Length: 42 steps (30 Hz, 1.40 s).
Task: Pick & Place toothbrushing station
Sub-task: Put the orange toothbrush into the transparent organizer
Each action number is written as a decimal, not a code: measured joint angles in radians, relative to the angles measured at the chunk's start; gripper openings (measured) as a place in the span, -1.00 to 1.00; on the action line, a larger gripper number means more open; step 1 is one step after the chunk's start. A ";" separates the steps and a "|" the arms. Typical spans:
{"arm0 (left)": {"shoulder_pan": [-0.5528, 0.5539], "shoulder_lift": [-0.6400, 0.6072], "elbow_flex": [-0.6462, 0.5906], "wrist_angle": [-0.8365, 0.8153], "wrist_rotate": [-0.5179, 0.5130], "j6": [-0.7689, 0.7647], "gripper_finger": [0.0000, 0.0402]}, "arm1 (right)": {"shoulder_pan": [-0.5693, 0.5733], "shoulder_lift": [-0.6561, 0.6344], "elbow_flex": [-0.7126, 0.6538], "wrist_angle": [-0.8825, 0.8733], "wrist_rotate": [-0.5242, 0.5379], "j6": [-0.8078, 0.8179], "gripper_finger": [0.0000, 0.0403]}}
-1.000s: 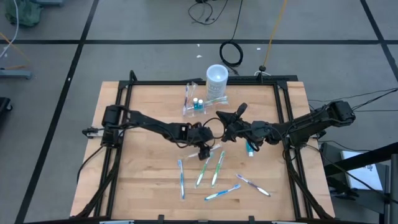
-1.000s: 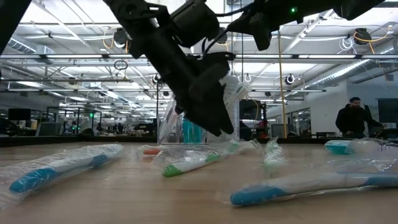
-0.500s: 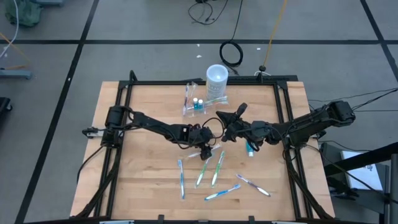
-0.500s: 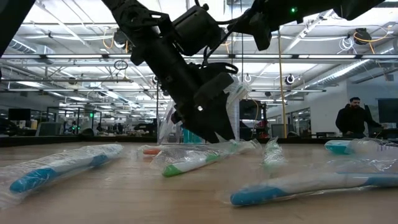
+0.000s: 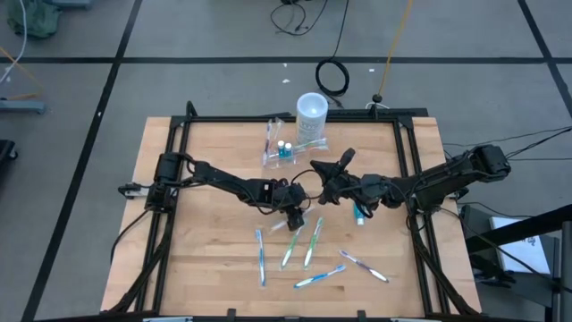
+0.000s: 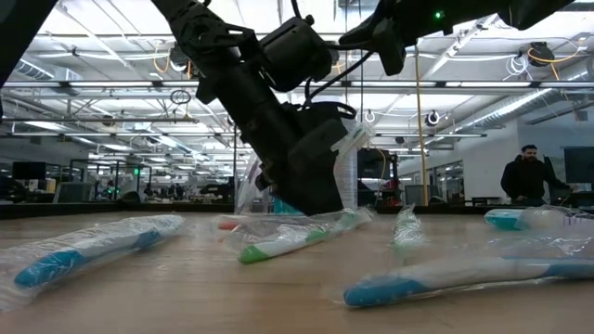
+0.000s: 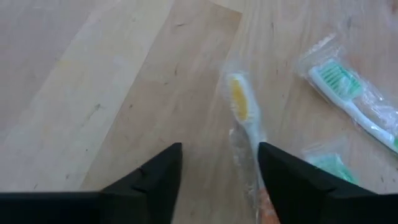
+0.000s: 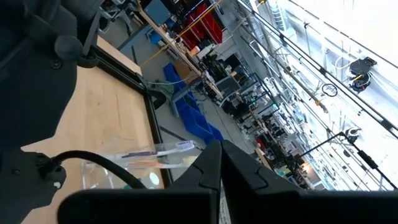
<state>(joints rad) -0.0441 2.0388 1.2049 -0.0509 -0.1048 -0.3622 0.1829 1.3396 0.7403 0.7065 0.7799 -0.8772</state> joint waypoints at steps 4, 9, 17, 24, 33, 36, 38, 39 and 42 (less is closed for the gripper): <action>0.001 -0.001 0.000 0.002 0.000 0.033 -0.28 | 0.000 0.000 0.000 0.000 0.000 0.000 -1.00; 0.014 -0.002 0.000 0.003 0.000 0.039 -0.61 | 0.000 0.000 0.000 0.000 0.000 -0.001 -1.00; 0.023 -0.018 -0.002 -0.006 0.003 0.031 -0.97 | 0.000 0.000 0.000 0.000 0.000 0.000 -1.00; 0.021 -0.107 -0.003 -0.064 0.000 0.013 -0.97 | 0.000 0.000 0.001 -0.004 0.002 -0.002 -1.00; -0.002 -0.349 -0.002 -0.266 -0.222 0.003 -0.98 | -0.001 0.000 -0.001 -0.046 0.078 -0.004 -1.00; -0.002 -0.426 -0.001 -0.294 -0.407 0.013 -0.96 | 0.002 0.000 0.000 -0.063 0.159 -0.010 -1.00; 0.000 -0.471 -0.001 -0.314 -0.514 0.021 -0.97 | 0.002 0.000 0.000 -0.069 0.190 -0.031 -1.00; 0.001 -0.482 -0.001 -0.311 -0.562 0.020 -0.98 | 0.002 0.000 0.000 -0.072 0.198 -0.041 -1.00; 0.015 -0.522 -0.008 -0.312 -0.679 0.016 -0.97 | 0.002 0.000 0.000 -0.069 0.215 -0.052 -1.00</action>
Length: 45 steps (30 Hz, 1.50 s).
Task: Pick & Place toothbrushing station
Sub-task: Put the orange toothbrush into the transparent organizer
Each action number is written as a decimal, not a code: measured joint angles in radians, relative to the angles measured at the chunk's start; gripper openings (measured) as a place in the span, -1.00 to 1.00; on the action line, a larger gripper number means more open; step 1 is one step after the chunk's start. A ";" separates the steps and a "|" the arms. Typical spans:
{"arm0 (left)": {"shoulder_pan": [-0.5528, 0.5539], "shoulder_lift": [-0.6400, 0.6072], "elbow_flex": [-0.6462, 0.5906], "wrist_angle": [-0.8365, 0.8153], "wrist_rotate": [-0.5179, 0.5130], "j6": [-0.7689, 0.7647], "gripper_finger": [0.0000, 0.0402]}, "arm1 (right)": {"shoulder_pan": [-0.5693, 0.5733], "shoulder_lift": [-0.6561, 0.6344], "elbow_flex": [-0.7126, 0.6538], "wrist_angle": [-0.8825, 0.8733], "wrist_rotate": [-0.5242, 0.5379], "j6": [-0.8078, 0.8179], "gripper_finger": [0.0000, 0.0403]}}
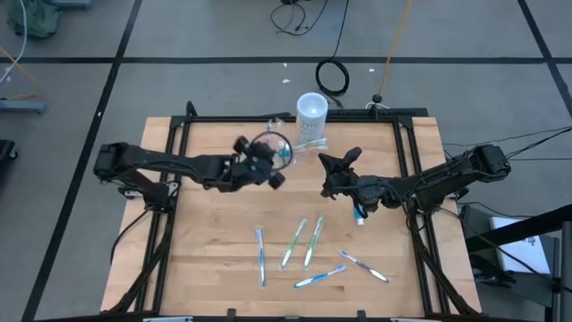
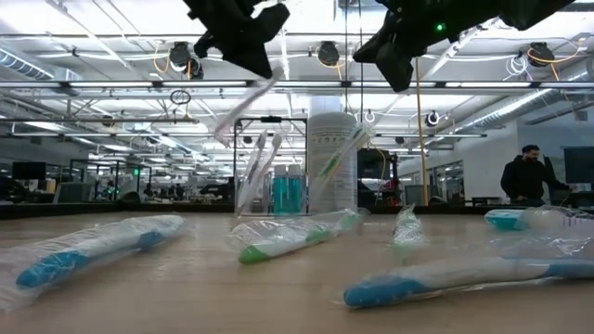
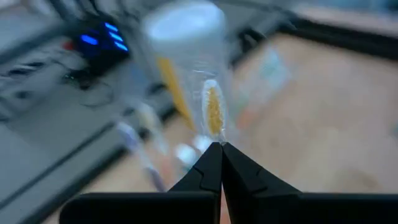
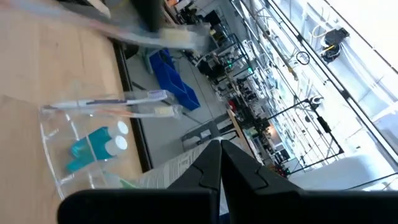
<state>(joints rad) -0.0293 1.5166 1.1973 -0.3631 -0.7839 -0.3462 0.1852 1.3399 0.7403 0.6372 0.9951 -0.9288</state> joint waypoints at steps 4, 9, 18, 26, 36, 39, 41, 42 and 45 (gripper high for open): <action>0.039 -0.024 -0.047 0.079 -0.063 -0.004 -0.98 | 0.000 0.000 0.000 0.002 -0.002 0.000 -1.00; 0.097 -0.019 -0.158 0.415 -0.062 0.143 -0.97 | 0.000 0.000 0.000 0.001 -0.003 0.000 -1.00; 0.227 -0.017 -0.414 1.019 0.023 0.337 -0.99 | 0.000 0.000 0.000 0.002 -0.004 0.000 -1.00; 0.319 -0.017 -0.571 1.150 0.125 0.289 -0.98 | 0.000 0.000 0.000 0.002 -0.005 0.000 -1.00; 0.310 -0.004 -0.669 1.180 0.138 0.243 -0.98 | 0.000 0.000 0.000 0.002 -0.005 0.000 -1.00; 0.308 -0.005 -0.668 1.187 0.181 0.263 -0.98 | 0.000 0.000 0.000 0.002 -0.005 0.000 -1.00; 0.306 -0.005 -0.667 1.162 0.264 0.284 -0.96 | 0.000 0.000 0.000 0.002 -0.005 0.000 -1.00; 0.302 -0.005 -0.667 1.146 0.313 0.295 -0.94 | 0.000 0.000 0.000 0.002 -0.005 0.000 -1.00; 0.290 -0.005 -0.667 1.114 0.416 0.348 -0.95 | 0.000 0.000 0.000 0.002 -0.006 0.000 -1.00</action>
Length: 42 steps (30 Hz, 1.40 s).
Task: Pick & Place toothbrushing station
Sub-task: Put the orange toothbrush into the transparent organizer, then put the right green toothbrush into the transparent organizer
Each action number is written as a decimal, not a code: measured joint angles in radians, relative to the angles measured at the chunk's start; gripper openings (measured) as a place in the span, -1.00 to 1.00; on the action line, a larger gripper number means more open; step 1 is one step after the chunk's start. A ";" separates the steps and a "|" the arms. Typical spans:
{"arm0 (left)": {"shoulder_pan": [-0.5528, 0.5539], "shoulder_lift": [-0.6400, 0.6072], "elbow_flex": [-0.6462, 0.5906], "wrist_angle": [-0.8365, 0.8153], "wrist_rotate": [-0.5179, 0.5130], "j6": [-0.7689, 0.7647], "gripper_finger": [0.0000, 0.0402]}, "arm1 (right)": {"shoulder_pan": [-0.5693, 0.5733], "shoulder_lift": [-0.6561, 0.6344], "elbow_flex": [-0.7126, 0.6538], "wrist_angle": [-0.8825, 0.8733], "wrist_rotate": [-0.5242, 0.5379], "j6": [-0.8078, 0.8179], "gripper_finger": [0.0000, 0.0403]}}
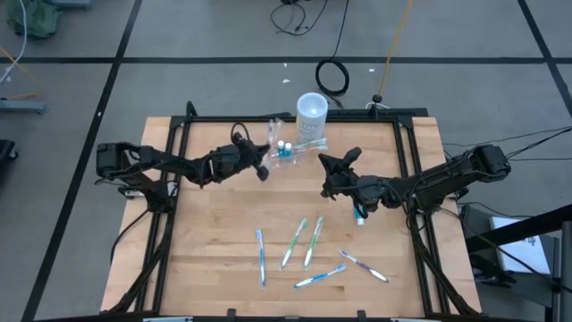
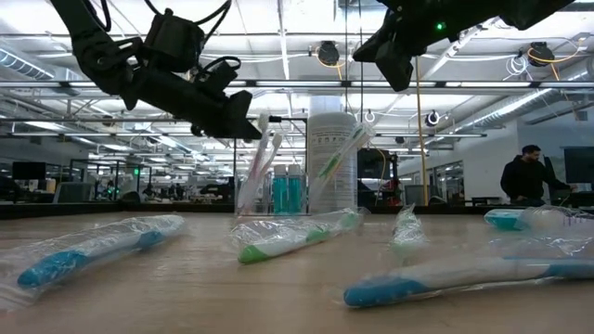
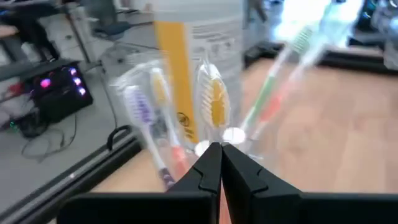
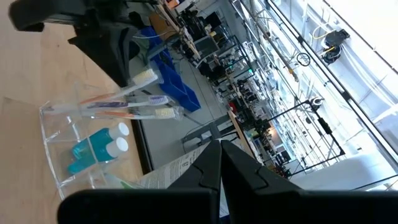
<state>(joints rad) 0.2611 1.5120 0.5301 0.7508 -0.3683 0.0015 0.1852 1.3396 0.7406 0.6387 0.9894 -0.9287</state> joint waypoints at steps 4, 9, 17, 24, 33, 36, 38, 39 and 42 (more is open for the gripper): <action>-0.009 0.000 0.000 -0.015 0.003 0.054 -0.98 | 0.000 0.000 0.000 0.000 0.000 0.000 -1.00; -0.007 0.000 0.001 -0.033 0.001 0.049 -0.89 | 0.000 0.000 0.000 0.000 0.000 0.000 -1.00; -0.007 0.000 0.001 -0.053 0.001 0.038 -0.75 | 0.000 0.000 0.000 0.000 0.000 0.000 -1.00; -0.007 -0.001 0.001 -0.055 -0.045 -0.027 -0.47 | 0.000 0.000 0.000 0.000 0.000 0.000 -1.00; -0.053 -0.083 0.001 -0.057 -0.147 -0.022 -0.10 | 0.000 0.000 0.000 0.001 -0.068 0.000 -0.94; -0.084 -0.135 0.001 -0.093 -0.156 -0.028 -0.03 | 0.000 0.000 0.000 0.013 -0.195 -0.001 -0.90; -0.110 -0.171 0.001 -0.125 -0.156 -0.034 0.00 | 0.000 0.000 0.000 0.021 -0.285 -0.001 -0.87; -0.124 -0.186 0.001 -0.128 -0.156 -0.038 0.01 | 0.000 0.000 0.000 0.024 -0.329 -0.001 -0.86; -0.170 -0.217 0.001 -0.121 -0.154 -0.067 0.01 | 0.000 0.000 0.000 0.043 -0.425 0.000 -0.86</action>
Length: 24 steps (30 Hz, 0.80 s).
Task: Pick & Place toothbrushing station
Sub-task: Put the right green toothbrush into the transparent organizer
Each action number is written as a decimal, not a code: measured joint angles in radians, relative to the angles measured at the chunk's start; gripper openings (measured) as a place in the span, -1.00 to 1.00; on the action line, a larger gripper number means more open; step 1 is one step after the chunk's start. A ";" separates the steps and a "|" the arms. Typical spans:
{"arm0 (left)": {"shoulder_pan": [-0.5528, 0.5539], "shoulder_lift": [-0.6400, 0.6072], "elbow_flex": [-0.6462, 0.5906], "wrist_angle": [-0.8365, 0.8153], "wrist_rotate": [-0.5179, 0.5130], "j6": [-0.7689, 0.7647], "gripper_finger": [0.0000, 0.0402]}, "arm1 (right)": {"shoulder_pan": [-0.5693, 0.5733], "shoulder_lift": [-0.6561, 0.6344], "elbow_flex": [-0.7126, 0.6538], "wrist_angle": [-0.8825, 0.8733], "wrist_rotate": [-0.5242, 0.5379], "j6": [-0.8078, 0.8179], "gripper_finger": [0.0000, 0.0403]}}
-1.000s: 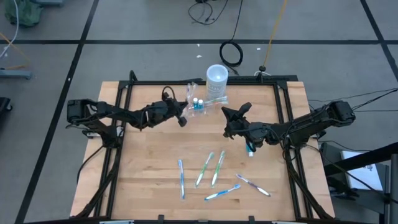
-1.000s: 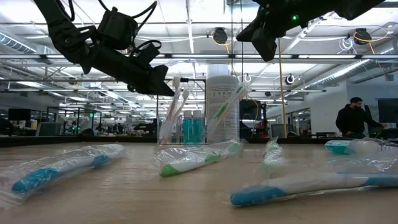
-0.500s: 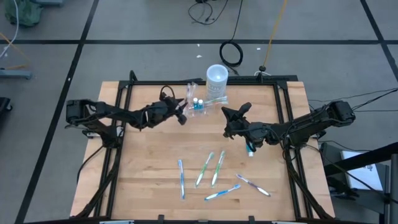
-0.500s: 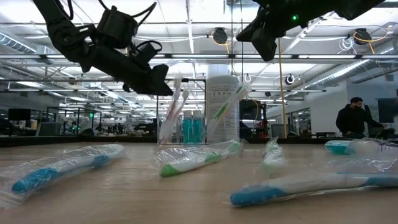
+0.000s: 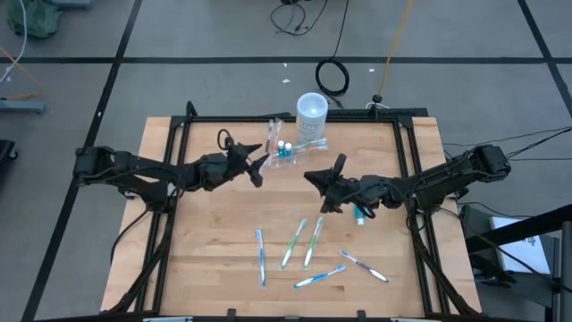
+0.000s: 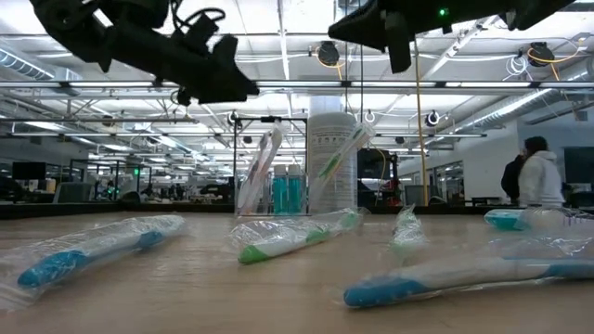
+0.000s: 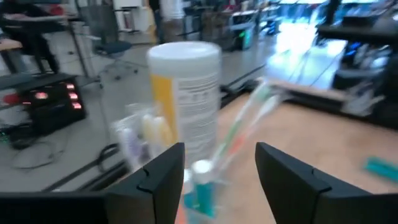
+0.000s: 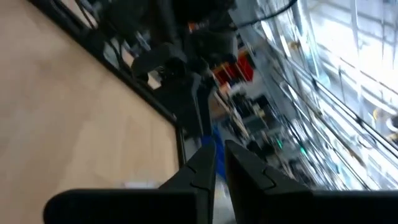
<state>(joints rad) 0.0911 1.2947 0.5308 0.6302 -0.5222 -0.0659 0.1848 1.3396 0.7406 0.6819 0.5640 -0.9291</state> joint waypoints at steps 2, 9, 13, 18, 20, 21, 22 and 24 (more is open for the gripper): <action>-0.027 -0.007 0.000 0.012 0.044 -0.023 0.00 | 0.000 0.000 0.000 0.017 -0.041 0.000 -0.87; -0.082 -0.006 0.000 0.008 0.297 -0.025 -0.10 | 0.000 0.000 0.000 0.044 -0.171 0.094 -0.88; -0.098 -0.006 0.000 -0.014 0.313 -0.025 -0.16 | 0.000 0.000 0.000 -0.008 -0.287 0.159 -0.76; -0.098 -0.006 0.000 -0.061 0.310 -0.025 -0.20 | 0.001 0.034 0.000 -0.114 -0.412 0.350 -0.50; -0.098 -0.006 0.000 -0.064 0.294 -0.025 -0.20 | 0.001 0.056 0.000 -0.144 -0.413 0.406 -0.39; -0.097 -0.006 0.000 -0.065 0.284 -0.025 -0.20 | 0.001 0.065 0.000 -0.171 -0.412 0.441 -0.33; -0.097 -0.006 0.000 -0.066 0.279 -0.025 -0.20 | 0.001 0.073 0.000 -0.206 -0.410 0.484 -0.29; -0.096 -0.006 0.000 -0.068 0.277 -0.025 -0.20 | 0.001 0.088 0.000 -0.295 -0.408 0.624 -0.20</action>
<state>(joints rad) -0.0051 1.2888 0.5304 0.5622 -0.2448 -0.0906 0.1856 1.4276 0.7406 0.3868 0.1561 -0.3047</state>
